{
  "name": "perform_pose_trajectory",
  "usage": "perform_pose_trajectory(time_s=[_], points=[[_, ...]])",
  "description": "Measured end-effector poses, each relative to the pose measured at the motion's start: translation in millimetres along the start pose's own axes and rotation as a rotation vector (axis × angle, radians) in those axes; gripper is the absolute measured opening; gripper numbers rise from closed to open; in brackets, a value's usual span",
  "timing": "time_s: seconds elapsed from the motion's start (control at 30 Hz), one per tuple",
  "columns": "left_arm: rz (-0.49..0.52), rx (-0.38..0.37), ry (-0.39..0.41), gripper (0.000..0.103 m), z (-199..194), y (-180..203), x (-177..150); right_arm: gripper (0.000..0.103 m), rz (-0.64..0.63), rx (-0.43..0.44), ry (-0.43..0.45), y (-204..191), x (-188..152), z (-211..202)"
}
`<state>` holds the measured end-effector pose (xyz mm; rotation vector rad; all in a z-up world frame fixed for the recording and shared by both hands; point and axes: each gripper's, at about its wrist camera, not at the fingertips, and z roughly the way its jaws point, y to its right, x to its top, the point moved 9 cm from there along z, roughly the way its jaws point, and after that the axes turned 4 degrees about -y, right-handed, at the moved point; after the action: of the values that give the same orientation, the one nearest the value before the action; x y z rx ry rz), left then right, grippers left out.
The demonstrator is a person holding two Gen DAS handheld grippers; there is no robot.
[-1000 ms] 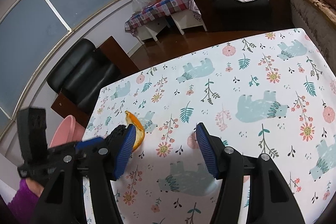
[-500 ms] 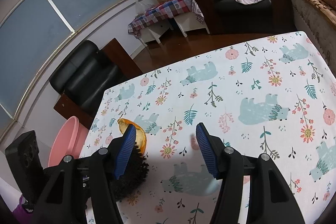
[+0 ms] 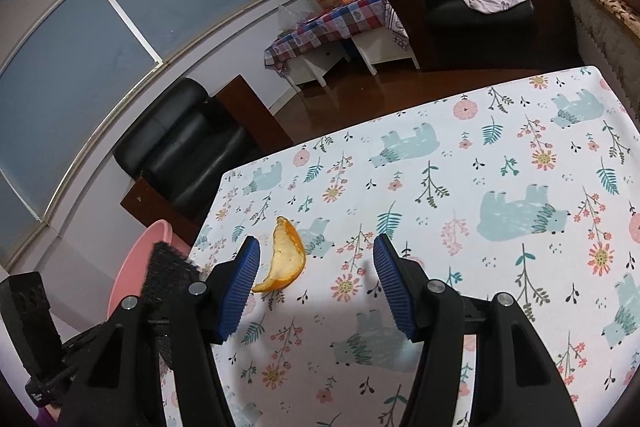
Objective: Collect trash
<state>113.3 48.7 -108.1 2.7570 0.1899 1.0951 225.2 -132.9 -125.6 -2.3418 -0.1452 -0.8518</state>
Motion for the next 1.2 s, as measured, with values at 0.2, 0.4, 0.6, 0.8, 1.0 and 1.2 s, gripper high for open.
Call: perform_pose_trajectory(time_s=[0.2, 0.4, 0.6, 0.8, 1.0, 1.2], points=[[-0.04, 0.036, 0.024, 0.01, -14, -13, -8, 0.049, -0.028, -0.01, 0.002, -5, -4, 1], [-0.084, 0.028, 0.034, 0.01, -27, -23, -15, 0.043, -0.127, -0.047, -0.005, -20, -12, 7], [-0.077, 0.042, 0.059, 0.01, -52, -20, -13, 0.043, -0.147, -0.072, 0.039, -26, -13, 1], [-0.07, 0.102, 0.102, 0.01, -77, -8, -9, 0.043, -0.337, -0.105, 0.141, -61, -16, -17], [-0.115, 0.098, 0.122, 0.01, -80, 10, 6, 0.043, -0.389, -0.105, 0.157, -73, -20, -21], [-0.093, 0.086, 0.116, 0.01, -73, 21, 13, 0.044, -0.373, -0.075, 0.135, -72, -22, -20]])
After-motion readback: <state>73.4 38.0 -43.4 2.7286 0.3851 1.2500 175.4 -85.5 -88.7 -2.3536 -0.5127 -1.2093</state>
